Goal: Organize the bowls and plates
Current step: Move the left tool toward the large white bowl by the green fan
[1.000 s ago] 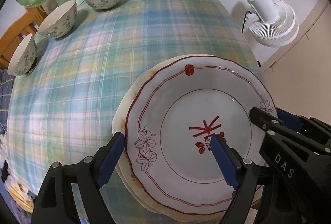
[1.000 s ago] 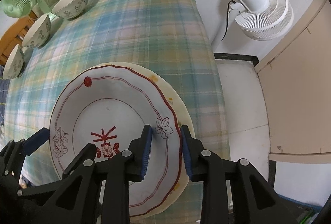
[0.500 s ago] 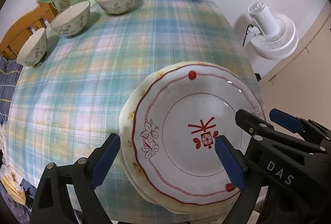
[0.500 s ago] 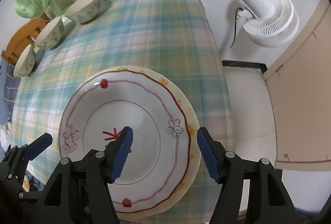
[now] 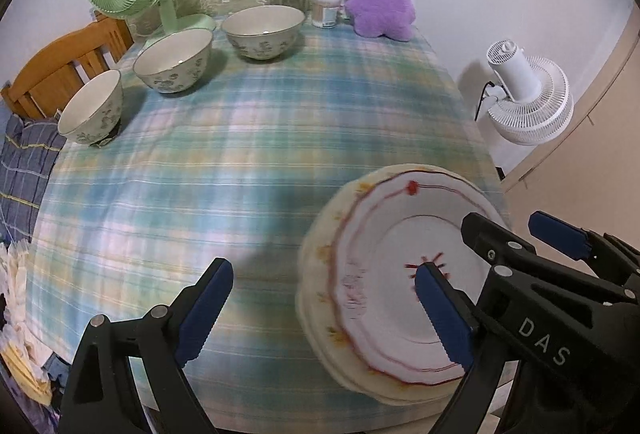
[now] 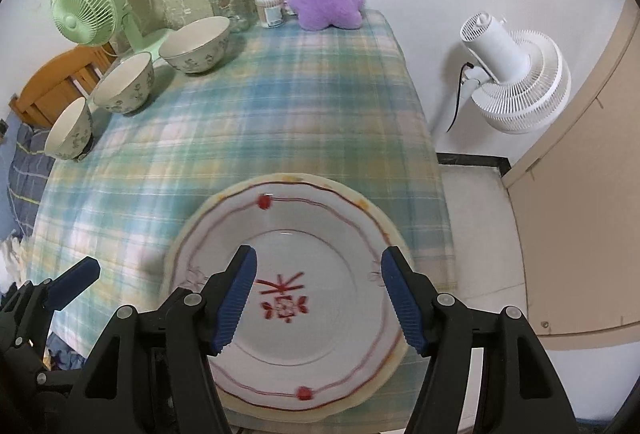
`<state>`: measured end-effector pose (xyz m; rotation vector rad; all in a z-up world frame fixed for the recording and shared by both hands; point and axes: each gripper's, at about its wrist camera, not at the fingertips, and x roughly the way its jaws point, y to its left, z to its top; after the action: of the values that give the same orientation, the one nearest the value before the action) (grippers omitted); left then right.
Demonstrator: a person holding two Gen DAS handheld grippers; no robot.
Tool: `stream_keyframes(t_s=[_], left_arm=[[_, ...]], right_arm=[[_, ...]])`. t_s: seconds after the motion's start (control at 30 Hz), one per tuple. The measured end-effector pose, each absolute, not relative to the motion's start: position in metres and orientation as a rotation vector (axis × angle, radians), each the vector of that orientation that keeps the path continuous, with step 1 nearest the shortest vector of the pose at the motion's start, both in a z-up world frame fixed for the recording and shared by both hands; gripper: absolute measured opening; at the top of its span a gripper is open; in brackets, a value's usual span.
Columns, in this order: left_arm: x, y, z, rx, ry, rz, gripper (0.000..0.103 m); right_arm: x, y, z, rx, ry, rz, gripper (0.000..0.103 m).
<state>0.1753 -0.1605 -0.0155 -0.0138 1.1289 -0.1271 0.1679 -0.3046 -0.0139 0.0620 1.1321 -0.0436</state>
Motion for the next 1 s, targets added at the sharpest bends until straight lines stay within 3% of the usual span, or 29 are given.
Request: stream_keyframes(t_s=[0.8, 1.0], left_arm=[[0.226, 0.042, 0.008, 0.077, 1.067, -0.275, 0.091], [0.253, 0.088, 0.010, 0.051, 1.044, -0.196, 0.091]], right_arm=[[0.197, -0.097, 0.011, 0.204, 1.029, -0.240, 0.068], [0.227, -0.055, 0.019, 0.176, 0.999, -0.189, 0.078]])
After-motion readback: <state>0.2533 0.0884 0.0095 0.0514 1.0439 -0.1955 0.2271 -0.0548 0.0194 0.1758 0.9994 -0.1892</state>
